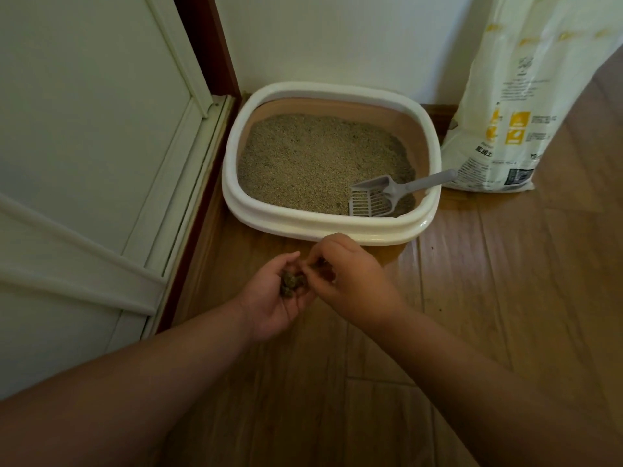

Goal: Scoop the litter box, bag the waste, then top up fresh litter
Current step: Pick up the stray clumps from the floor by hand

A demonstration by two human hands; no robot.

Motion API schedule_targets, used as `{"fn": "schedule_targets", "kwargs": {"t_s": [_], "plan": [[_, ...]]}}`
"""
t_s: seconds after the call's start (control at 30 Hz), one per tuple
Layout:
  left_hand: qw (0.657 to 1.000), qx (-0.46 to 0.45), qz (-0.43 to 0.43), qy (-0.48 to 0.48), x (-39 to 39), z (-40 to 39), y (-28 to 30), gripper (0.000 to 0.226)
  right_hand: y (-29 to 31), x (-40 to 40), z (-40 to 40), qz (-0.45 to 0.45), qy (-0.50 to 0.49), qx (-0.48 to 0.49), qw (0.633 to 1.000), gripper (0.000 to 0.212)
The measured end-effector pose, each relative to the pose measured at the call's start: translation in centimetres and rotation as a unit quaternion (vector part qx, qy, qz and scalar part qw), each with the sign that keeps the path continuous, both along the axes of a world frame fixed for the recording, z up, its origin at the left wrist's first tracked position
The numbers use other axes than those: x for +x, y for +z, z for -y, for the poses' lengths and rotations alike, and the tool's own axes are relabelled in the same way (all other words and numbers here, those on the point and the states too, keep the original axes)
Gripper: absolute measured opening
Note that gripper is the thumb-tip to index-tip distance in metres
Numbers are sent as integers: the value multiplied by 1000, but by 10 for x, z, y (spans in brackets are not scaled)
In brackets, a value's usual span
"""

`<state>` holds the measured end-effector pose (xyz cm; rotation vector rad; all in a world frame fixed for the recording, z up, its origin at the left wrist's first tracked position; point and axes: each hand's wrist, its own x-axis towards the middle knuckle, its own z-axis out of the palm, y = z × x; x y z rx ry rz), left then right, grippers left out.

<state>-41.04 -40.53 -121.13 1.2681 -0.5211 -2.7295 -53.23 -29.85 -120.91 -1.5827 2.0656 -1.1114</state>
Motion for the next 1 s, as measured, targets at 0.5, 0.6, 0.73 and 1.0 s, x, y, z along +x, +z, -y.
{"fn": "schedule_targets", "kwargs": {"t_s": [0.5,0.6,0.73,1.0], "plan": [[999,-27,-7,32,-12,-7,8,30,12,0,3,-15,-7,11,1000,16],[998,-22,-21,58,-13,-5,3,34,21,-2,5,14,-37,17,999,20],[994,-21,-33,100,-16,0,16,30,43,-9,7,116,-120,6,986,19],[975,-114,-113,156,-81,35,147,26,150,-51,27,500,-200,-172,825,29]]}}
